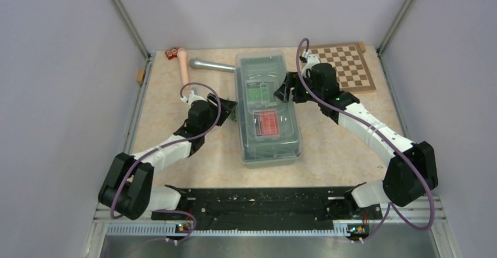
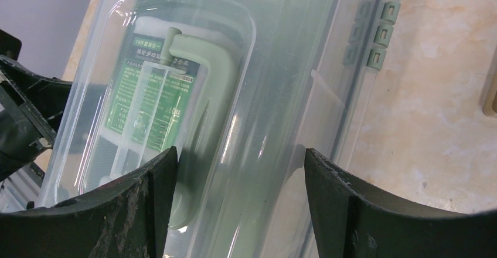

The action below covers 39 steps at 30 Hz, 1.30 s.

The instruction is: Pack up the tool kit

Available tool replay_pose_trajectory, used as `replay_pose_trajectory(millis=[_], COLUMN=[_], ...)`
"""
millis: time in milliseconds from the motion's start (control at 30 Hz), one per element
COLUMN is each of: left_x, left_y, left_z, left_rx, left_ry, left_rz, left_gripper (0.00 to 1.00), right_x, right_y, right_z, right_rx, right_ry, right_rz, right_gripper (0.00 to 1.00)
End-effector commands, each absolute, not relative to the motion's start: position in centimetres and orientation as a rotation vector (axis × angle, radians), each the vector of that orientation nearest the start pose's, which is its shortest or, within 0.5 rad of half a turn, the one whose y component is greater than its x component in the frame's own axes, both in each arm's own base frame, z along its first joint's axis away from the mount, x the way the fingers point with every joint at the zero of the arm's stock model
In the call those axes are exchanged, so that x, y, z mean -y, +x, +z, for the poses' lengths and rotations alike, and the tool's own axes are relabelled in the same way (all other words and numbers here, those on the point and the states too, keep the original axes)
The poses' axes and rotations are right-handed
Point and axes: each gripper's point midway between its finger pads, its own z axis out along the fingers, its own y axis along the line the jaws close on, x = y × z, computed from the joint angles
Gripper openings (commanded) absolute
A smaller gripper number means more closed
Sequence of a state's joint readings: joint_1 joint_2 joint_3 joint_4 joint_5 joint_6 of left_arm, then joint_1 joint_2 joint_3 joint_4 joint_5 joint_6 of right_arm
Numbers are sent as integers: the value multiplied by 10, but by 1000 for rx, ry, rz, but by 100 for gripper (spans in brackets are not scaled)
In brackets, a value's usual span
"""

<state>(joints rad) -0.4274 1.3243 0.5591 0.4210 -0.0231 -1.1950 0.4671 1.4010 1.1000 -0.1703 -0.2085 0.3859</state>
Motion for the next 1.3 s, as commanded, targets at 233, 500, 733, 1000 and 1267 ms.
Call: replay_pose_trajectory(millis=[233,500,733,1000,1267], left_x=[307,325,333,339,345], left_y=[281,272,268,267,267], left_z=[209,223,233,208,170], left_rx=[-2035,-1987,-1951,-1996,-2093], left_ry=[-278,-218,-182,-281,-427], left_rz=[-1499,-1575,-1612,-1683,-1746], left_gripper=[68,50,46,42,44], right_x=[-260,-259,-261,-264,-267], right_y=[332,332,332,329,329], right_z=[187,186,186,185,187], right_rx=[-2184,-2185,-2184,-2189,-2184], right_ry=[-329,-324,-323,-320,-321], right_rz=[840,838,859,879,901], right_gripper=[68,68,68,68,67])
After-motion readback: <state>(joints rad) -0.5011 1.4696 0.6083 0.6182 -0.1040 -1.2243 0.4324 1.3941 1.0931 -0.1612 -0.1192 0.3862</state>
